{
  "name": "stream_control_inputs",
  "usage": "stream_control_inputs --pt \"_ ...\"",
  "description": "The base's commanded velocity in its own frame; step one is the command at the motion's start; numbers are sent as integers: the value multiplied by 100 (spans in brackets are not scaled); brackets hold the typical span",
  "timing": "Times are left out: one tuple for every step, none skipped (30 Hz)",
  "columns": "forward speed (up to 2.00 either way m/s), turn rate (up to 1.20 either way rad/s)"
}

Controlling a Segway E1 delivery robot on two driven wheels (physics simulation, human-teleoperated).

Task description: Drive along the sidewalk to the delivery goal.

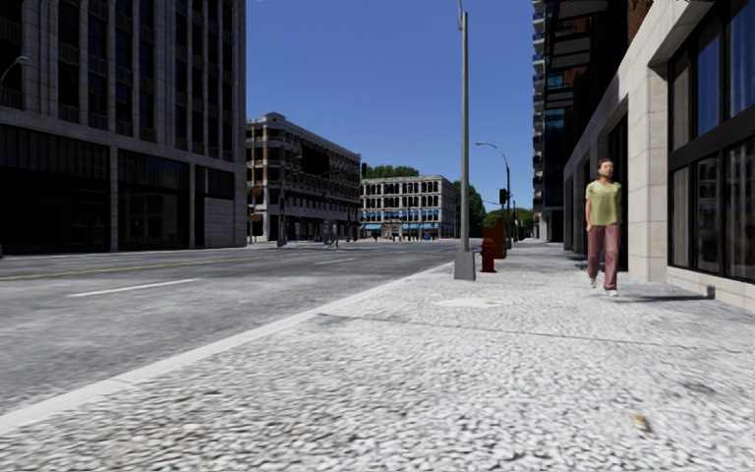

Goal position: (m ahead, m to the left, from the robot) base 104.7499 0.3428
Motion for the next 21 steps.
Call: stream_control_inputs --pt "191 0" --pt "200 0" --pt "200 0" --pt "200 0" --pt "200 0" --pt "200 0" --pt "200 -9" --pt "200 -9" --pt "200 -23" --pt "200 -30" --pt "200 -33" --pt "200 -33" --pt "200 -34" --pt "200 -35" --pt "200 -36" --pt "200 -36" --pt "200 -36" --pt "200 -36" --pt "200 -36" --pt "200 -36" --pt "200 -36"
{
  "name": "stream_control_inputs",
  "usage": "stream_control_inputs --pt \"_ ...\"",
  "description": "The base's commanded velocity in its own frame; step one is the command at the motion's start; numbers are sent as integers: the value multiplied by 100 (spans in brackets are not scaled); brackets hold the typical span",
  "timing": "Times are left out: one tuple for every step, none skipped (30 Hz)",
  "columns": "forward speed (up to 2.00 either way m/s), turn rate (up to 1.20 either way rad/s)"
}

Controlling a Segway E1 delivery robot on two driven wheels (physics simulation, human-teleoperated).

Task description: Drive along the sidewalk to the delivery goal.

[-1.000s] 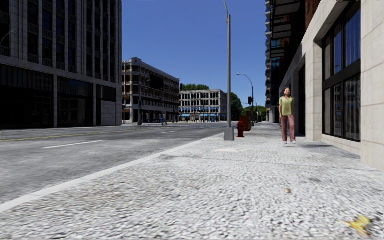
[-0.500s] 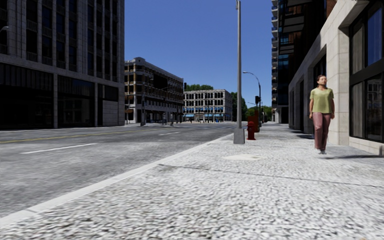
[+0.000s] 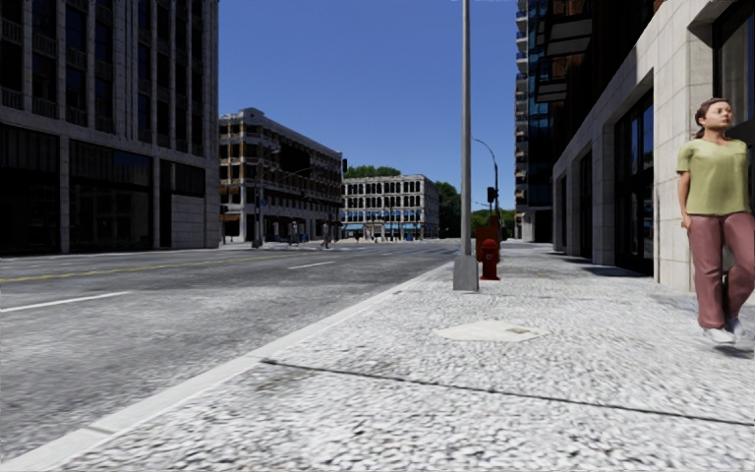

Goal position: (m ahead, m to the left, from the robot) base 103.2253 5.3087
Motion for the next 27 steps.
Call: stream_control_inputs --pt "200 -36" --pt "200 -36" --pt "200 -37" --pt "200 -37" --pt "200 -37" --pt "200 -39" --pt "200 -46" --pt "200 -46" --pt "200 -52" --pt "199 -56" --pt "199 -58" --pt "199 -58" --pt "199 -58" --pt "199 -58" --pt "199 -58" --pt "199 -58" --pt "199 -58" --pt "199 -58" --pt "199 -58" --pt "199 -58" --pt "199 -58" --pt "199 -58" --pt "198 -58" --pt "198 -58" --pt "198 -58" --pt "198 -58" --pt "200 -58"
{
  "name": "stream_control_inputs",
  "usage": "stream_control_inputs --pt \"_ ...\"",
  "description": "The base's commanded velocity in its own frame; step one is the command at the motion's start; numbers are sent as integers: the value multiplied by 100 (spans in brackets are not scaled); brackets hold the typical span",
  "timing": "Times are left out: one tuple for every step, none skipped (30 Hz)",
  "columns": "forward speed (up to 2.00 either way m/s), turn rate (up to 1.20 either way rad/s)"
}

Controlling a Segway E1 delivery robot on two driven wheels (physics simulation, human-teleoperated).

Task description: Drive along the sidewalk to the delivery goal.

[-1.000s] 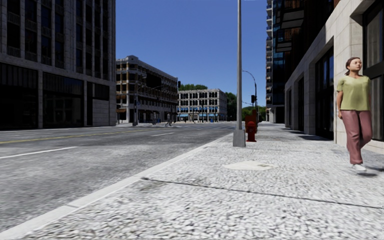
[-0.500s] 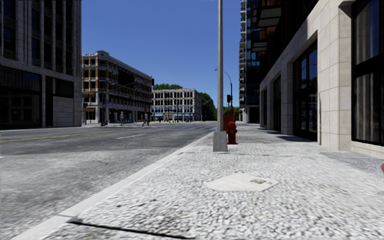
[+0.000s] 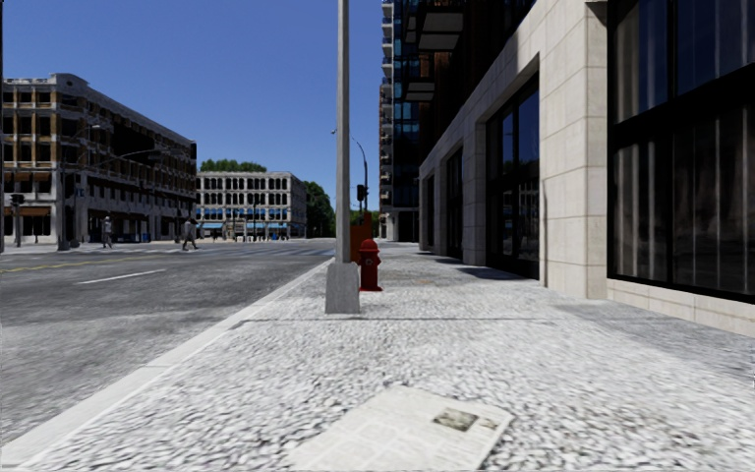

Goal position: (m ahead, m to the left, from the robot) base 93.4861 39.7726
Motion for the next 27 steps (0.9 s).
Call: stream_control_inputs --pt "200 -58" --pt "200 -58" --pt "200 -55" --pt "200 -31" --pt "200 -23" --pt "200 -23" --pt "200 -21" --pt "200 -20" --pt "200 -20" --pt "200 -24" --pt "200 -24" --pt "200 -27" --pt "200 -30" --pt "200 -33" --pt "200 -33" --pt "200 -35" --pt "200 -38" --pt "200 -44" --pt "200 -44" --pt "200 -49" --pt "200 -51" --pt "200 -53" --pt "200 -53" --pt "200 -53" --pt "200 -54" --pt "200 -54" --pt "200 -49"
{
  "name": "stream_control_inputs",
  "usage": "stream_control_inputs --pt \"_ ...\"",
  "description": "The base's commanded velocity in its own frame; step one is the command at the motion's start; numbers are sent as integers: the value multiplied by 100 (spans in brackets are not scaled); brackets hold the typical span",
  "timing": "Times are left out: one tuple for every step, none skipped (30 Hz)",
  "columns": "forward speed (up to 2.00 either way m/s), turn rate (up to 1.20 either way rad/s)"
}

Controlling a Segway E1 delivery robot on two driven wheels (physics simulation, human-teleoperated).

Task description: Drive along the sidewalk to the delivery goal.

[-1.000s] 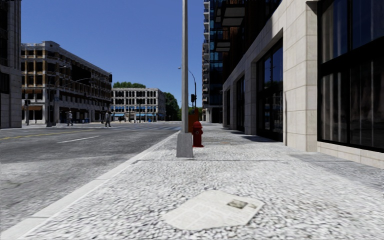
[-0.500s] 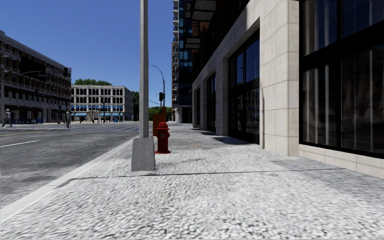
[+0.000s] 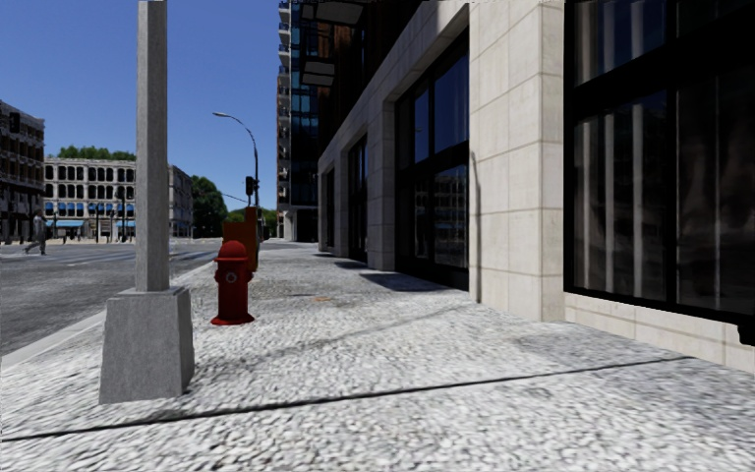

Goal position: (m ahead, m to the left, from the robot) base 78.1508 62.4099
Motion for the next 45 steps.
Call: stream_control_inputs --pt "200 -49" --pt "200 -32" --pt "200 -8" --pt "200 0" --pt "200 0" --pt "200 0" --pt "200 0" --pt "200 0" --pt "200 0" --pt "200 0" --pt "200 0" --pt "200 0" --pt "200 0" --pt "200 0" --pt "200 0" --pt "200 0" --pt "200 0" --pt "200 0" --pt "200 0" --pt "200 6" --pt "200 13" --pt "200 13" --pt "200 18" --pt "200 21" --pt "200 25" --pt "200 25" --pt "200 28" --pt "200 32" --pt "200 36" --pt "200 36" --pt "200 39" --pt "200 41" --pt "200 44" --pt "200 44" --pt "200 46" --pt "200 47" --pt "200 47" --pt "200 47" --pt "200 47" --pt "200 47" --pt "200 47" --pt "200 47" --pt "200 47" --pt "200 47" --pt "200 47"
